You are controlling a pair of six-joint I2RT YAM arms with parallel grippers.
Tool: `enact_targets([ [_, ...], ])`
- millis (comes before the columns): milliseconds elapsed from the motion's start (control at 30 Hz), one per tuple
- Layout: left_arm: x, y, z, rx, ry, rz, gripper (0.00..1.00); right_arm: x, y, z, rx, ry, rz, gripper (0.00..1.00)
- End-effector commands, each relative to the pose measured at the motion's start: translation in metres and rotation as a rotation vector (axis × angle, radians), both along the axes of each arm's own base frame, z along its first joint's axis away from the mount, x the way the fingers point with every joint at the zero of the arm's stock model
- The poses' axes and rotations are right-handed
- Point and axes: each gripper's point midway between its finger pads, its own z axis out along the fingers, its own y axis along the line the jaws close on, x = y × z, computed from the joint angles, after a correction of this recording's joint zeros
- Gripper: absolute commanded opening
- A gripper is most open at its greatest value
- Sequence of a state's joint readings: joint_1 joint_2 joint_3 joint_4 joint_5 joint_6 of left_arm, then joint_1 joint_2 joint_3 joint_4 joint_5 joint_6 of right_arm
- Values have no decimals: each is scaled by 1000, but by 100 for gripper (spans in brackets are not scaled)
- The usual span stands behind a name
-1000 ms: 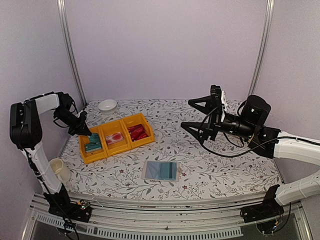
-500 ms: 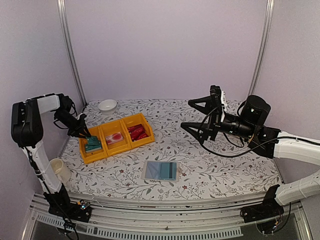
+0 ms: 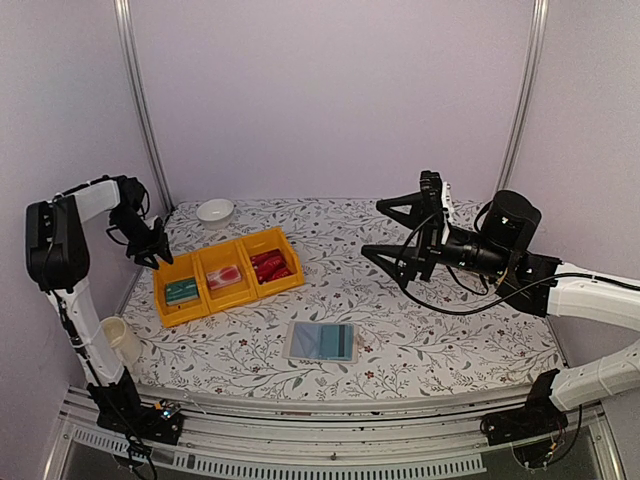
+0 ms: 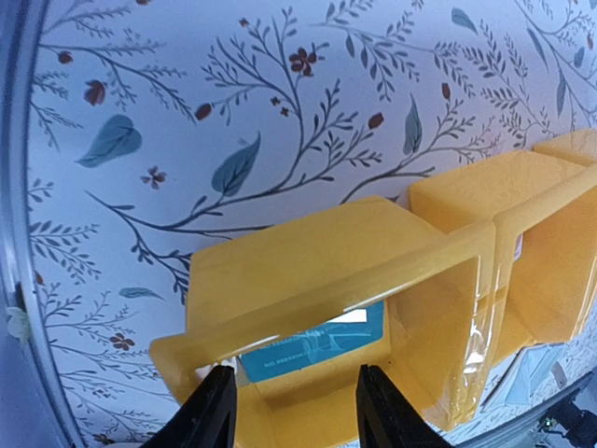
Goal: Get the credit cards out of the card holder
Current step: Place the credit card in the card box, then pick up the card holder from the center of the board.
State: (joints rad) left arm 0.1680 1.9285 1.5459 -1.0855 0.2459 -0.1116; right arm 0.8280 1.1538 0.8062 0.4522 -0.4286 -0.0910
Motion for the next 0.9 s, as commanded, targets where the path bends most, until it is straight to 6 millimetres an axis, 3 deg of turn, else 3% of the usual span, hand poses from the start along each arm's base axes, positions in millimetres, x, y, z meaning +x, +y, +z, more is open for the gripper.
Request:
enact_targets([
  [0,20,8,28,117,-79,-1,48,3,0,6,10,12,0,99],
  [233,35,-21,79,88,-218,-44,48,10,-3,9,22,18,-47,99],
  [333,45,-39,122,79,-356,-71,50,28,-22,16,71,55,-201,99],
  [400,47,-61,156,78,-465,-119,53,28,-31,19,93,66,-233,99],
  [500,44,-91,209,110,-652,-179,61,21,-34,21,80,55,-219,99],
  [567,37,-109,241,116,-763,-183,65,33,-33,12,44,104,-264,99],
  [667,19,-142,273,41,-860,-194,66,63,-26,-27,-81,337,-380,98],
  [733,3,-171,283,-29,-901,-239,65,76,-20,-67,-194,521,-444,93],
  [867,-30,-231,280,-142,-954,-352,65,71,-3,-158,-404,741,-562,88],
])
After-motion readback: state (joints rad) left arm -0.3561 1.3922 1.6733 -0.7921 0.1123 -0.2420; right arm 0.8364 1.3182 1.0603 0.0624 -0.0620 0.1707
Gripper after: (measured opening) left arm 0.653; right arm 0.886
